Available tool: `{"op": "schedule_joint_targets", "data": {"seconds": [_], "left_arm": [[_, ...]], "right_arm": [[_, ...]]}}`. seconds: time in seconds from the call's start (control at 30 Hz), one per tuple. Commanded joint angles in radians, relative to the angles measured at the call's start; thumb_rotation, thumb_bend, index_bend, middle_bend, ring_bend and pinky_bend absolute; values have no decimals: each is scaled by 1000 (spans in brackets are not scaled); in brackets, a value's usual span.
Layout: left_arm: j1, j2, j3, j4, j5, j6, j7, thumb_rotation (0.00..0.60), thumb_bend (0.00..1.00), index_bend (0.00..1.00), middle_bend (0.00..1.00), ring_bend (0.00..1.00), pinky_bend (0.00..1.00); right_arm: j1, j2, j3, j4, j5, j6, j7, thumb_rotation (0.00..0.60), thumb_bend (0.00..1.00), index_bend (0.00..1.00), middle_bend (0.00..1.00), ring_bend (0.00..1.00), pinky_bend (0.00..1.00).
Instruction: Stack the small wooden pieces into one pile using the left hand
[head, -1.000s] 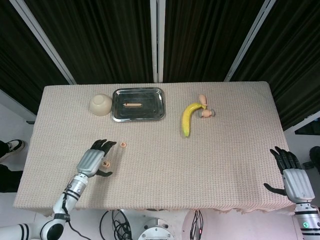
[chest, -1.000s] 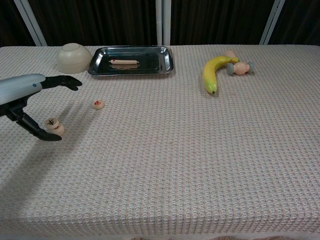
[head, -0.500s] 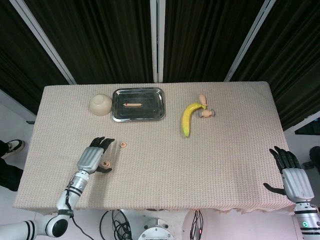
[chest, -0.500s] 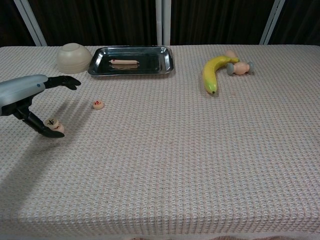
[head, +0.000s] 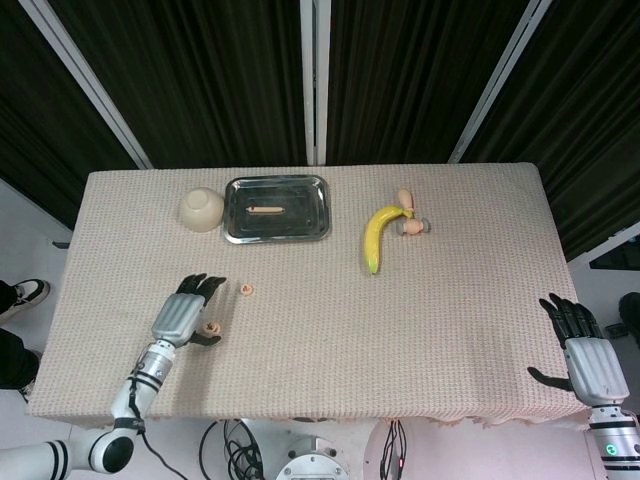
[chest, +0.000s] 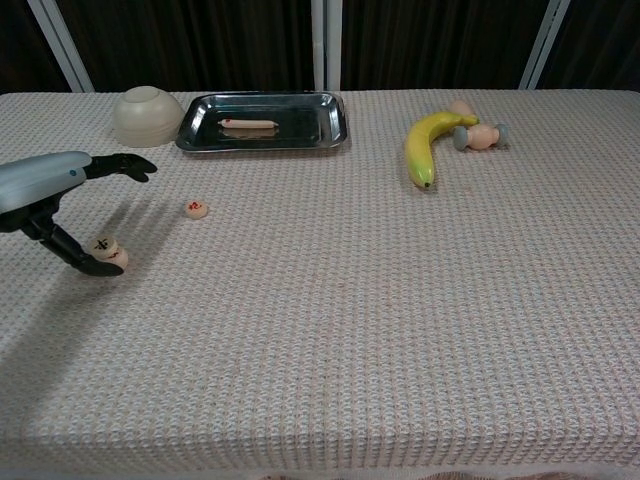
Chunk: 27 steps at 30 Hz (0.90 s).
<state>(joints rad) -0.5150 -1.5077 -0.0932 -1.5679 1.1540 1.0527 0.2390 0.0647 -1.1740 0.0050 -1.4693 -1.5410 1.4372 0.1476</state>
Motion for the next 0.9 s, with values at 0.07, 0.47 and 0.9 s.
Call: {"op": "schedule_joint_targets", "data": {"seconds": [0.07,0.47,0.9], "left_arm": [[0,2,1,2,-1,-2,1,600,122,101,85,0,0],[6,5,-1,13,6,3,-17,600,123,110,86,0,0],[8,7,-2,15,5,1,-21,600,138,123,86,0,0]], "right_arm": [[0,0,0,0,1,-2,-1,600,0,0,0,0,0],[2,-1,-4,-1,-2,-6,-7,600,0,0,0,0,0],[1,-1,-4,-4,-2,-5,-11,600,0,0,0,0,0]]}}
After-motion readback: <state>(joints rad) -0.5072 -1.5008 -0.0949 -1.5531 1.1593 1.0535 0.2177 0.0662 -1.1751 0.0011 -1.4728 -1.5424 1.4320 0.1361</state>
